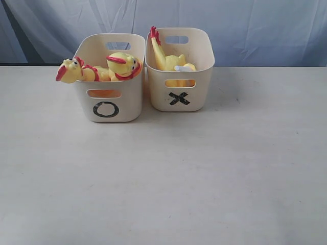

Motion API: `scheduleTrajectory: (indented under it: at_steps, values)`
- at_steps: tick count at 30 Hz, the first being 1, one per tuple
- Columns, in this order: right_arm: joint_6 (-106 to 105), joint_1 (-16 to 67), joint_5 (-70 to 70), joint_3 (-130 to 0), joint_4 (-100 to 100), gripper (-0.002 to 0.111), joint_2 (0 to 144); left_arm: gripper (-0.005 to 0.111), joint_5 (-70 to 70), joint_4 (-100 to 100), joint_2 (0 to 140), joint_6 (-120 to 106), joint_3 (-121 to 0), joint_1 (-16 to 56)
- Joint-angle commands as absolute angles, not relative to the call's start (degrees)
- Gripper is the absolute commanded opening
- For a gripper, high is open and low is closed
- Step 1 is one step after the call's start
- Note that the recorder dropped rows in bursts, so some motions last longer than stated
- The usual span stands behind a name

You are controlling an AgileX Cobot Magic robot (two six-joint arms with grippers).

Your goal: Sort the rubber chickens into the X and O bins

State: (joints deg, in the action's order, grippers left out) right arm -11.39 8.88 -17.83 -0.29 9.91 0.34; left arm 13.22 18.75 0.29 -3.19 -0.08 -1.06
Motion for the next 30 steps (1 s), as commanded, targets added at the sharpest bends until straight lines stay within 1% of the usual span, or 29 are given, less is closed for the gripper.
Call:
scheduleTrajectory:
  at_steps: [1, 16, 21, 30]
  values:
    - [-11.25, 8.71, -17.37, 0.0, 9.92, 0.0, 0.0, 0.0, 13.14, 18.71, 0.0, -3.08, 0.0, -1.03]
    - [-11.25, 8.71, -17.39, 0.0, 10.13, 0.0, 0.0, 0.0, 13.25, 18.6, 0.0, -3.08, 0.0, -1.03]
    - [-11.25, 8.71, -17.39, 0.0, 10.75, 0.0, 0.0, 0.0, 13.25, 12.14, 0.0, -3.08, 0.0, -1.03]
    - [-11.25, 8.71, -17.39, 0.0, 10.75, 0.0, 0.0, 0.0, 12.93, 10.85, 0.0, -3.08, 0.0, -1.03]
